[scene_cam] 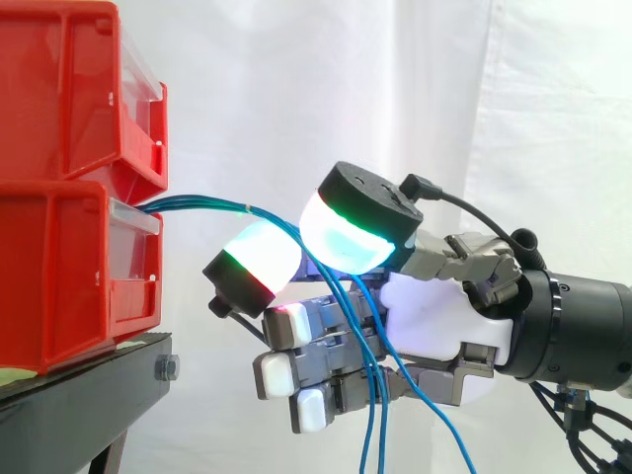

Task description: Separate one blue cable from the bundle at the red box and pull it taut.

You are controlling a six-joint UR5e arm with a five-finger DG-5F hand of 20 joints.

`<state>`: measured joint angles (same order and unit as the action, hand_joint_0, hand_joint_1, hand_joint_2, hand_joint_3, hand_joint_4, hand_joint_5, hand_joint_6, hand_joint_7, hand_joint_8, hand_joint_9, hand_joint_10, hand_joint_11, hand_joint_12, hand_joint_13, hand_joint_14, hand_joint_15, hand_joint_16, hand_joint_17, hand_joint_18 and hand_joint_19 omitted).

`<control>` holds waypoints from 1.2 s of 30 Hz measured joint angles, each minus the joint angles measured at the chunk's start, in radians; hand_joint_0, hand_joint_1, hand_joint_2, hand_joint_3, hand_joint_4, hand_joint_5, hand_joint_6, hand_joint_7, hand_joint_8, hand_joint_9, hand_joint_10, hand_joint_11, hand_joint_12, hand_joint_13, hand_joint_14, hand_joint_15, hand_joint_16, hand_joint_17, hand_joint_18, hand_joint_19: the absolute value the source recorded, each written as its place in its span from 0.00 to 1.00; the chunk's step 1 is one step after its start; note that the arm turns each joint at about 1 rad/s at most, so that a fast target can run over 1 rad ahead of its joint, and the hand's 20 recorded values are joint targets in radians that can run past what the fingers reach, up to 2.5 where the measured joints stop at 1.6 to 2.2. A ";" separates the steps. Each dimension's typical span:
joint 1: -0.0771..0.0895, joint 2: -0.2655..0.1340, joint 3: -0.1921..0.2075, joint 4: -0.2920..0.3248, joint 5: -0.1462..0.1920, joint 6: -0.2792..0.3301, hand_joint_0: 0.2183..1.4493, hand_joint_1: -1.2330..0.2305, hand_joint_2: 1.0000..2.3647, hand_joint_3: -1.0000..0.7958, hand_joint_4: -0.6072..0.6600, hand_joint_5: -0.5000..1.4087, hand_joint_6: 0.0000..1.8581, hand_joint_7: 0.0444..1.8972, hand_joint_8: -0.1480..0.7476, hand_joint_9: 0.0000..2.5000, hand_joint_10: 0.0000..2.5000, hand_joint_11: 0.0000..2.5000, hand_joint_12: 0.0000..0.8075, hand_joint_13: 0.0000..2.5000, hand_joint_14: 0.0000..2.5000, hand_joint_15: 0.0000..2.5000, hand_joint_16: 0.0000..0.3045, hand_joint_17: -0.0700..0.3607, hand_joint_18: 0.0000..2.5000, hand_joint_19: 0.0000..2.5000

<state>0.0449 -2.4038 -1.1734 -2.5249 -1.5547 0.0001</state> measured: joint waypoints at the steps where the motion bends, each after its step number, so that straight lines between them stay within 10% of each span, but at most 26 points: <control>1: 0.000 0.000 0.000 0.000 0.000 0.000 0.41 0.20 0.00 0.29 0.60 0.17 0.49 0.57 0.54 0.36 0.01 0.38 0.46 0.36 0.01 0.21 0.16 0.42 0.36 0.25; 36: -0.001 0.000 0.000 0.002 -0.001 0.000 0.33 0.47 0.00 0.29 0.60 0.18 0.47 0.56 0.55 0.39 0.01 0.35 0.48 0.37 0.01 0.23 0.16 0.42 0.36 0.30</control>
<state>0.0438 -2.4037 -1.1731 -2.5227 -1.5554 0.0000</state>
